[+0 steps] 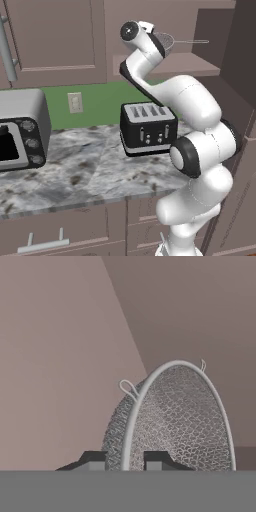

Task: Open the cabinet and setup a tea strainer by placing it in the bowl upright.

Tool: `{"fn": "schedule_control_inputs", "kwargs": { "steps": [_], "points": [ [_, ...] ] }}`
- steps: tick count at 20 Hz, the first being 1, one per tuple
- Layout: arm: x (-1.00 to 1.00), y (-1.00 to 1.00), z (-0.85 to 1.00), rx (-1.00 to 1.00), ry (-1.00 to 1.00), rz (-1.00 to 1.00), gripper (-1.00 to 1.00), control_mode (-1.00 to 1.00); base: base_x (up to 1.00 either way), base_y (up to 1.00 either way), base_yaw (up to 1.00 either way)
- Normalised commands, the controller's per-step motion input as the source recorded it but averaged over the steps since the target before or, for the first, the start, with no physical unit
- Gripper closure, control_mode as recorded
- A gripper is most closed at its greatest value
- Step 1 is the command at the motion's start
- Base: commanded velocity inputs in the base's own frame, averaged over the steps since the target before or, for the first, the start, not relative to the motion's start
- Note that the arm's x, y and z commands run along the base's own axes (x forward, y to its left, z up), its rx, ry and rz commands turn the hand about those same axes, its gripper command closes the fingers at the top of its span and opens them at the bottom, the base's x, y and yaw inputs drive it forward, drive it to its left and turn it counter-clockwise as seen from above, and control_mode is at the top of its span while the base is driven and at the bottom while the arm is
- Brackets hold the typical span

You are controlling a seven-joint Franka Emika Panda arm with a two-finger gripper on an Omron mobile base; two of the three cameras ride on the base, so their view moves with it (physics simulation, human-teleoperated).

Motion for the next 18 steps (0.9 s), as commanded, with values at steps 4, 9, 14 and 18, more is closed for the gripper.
{"fn": "schedule_control_inputs", "kwargs": {
  "steps": [4,9,14,18],
  "points": [
    [-0.96,0.02,0.07,0.00,0.00,-0.03,1.00,-1.00,0.00,0.00,0.00],
    [-0.90,0.14,0.01,0.00,0.00,-0.15,1.00,-1.00,0.00,0.00,0.00],
    [-0.74,0.00,0.01,0.01,0.00,-0.22,1.00,-1.00,0.00,0.00,0.00],
    [-0.57,0.00,0.00,0.00,0.00,-0.29,1.00,-1.00,0.00,0.00,0.00]
  ]
}}
